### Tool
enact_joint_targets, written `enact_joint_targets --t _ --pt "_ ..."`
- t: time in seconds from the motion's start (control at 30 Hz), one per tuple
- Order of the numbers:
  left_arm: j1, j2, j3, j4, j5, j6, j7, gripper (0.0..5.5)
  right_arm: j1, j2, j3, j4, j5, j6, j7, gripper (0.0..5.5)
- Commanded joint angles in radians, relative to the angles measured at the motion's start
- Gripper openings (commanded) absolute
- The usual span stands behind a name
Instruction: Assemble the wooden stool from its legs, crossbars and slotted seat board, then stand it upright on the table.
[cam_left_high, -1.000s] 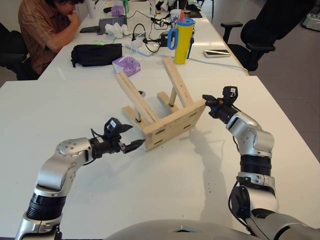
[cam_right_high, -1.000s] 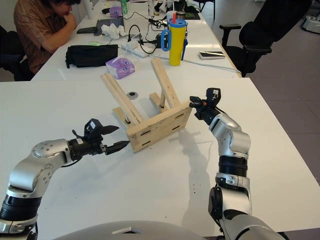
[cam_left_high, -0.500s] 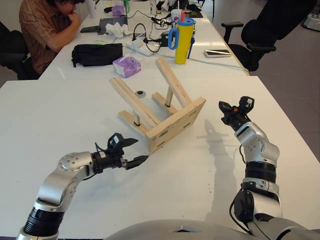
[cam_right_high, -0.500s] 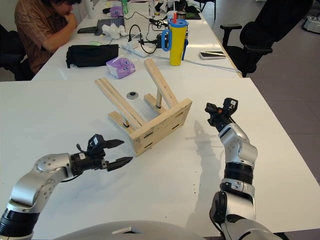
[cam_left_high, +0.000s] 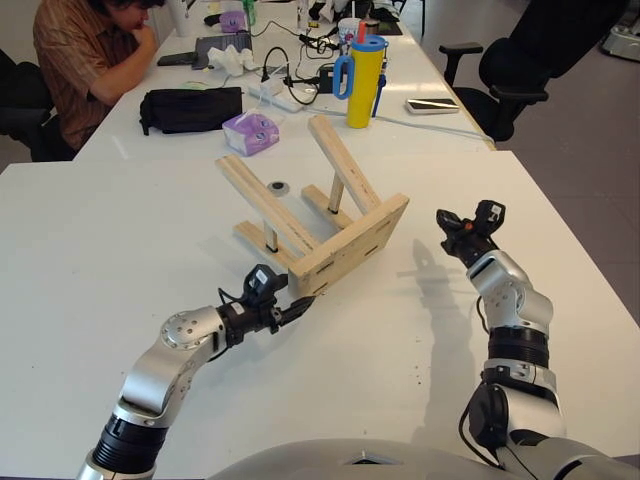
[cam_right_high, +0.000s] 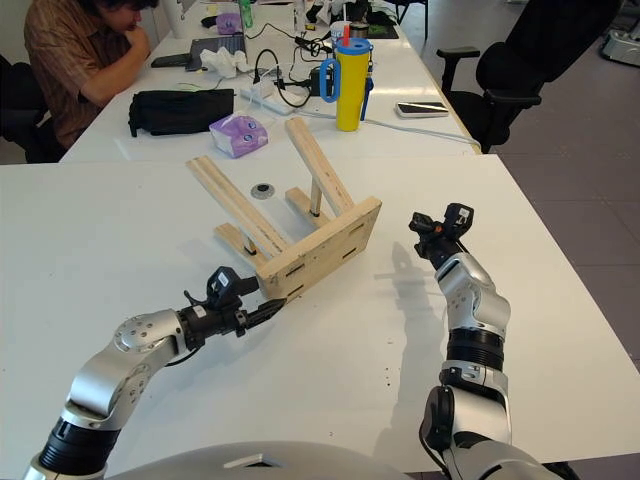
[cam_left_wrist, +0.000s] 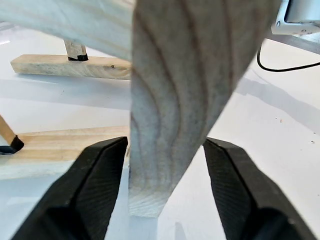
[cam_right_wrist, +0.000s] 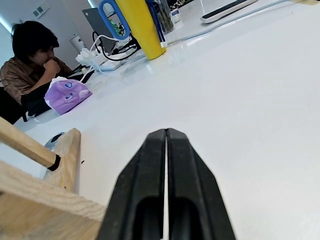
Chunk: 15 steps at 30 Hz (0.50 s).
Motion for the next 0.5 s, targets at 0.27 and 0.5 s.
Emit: enact_joint_targets --t 0.27,0.5 --pt "-0.199 -0.232 0.265 -0.083 -0.516 0.344 0.203 1.63 -0.002 0.018 0.019 0.080 0.003 -0.050 -0.016 0.00" --pt "-0.624 -0.420 0.527 0.086 -1.289 0.036 0.957 1.50 -0.025 0.028 0.049 0.132 -0.015 -0.040 -0.024 0.00"
